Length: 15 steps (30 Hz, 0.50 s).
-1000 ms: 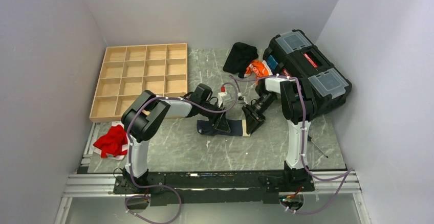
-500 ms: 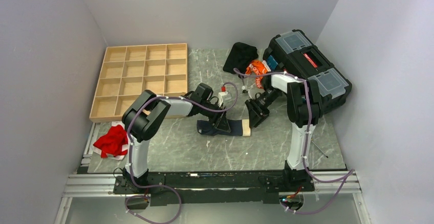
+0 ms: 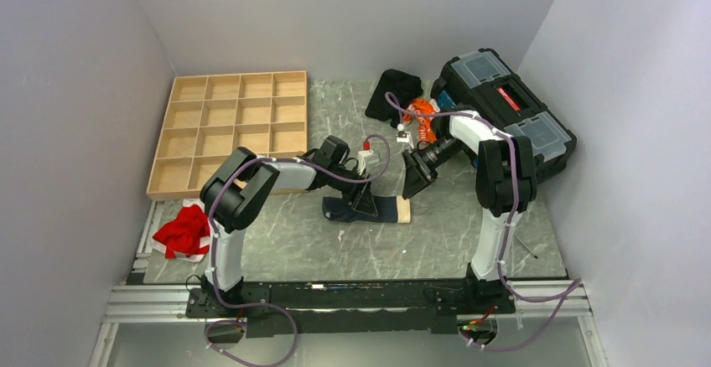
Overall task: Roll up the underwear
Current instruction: Fold the underwear at the center of the board.
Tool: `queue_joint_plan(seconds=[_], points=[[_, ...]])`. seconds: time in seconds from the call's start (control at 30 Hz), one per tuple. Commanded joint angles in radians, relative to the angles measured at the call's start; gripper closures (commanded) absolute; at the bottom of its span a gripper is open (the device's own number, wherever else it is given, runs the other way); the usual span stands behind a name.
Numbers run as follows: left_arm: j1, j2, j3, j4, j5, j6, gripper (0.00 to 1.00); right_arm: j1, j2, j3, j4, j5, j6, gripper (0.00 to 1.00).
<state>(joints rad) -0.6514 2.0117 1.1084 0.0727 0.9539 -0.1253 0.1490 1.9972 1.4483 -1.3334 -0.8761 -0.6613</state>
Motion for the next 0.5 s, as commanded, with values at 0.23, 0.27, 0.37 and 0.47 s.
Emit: queue_joint_plan(seconds=[0.23,0.27,0.37,0.47], points=[[0.006,0.028,0.014,-0.019,-0.046,0.021,0.37,0.029,0.143,0.066,-0.055,-0.131,-0.099,0.56],[0.007,0.028,0.014,-0.021,-0.044,0.021,0.37,0.028,0.165,0.063,-0.042,-0.128,-0.095,0.57],[0.007,0.024,0.014,-0.028,-0.048,0.029,0.37,0.029,0.202,0.035,0.013,-0.108,-0.071,0.57],[0.008,0.016,0.01,-0.032,-0.057,0.037,0.37,0.027,0.227,0.006,0.084,-0.062,-0.036,0.58]])
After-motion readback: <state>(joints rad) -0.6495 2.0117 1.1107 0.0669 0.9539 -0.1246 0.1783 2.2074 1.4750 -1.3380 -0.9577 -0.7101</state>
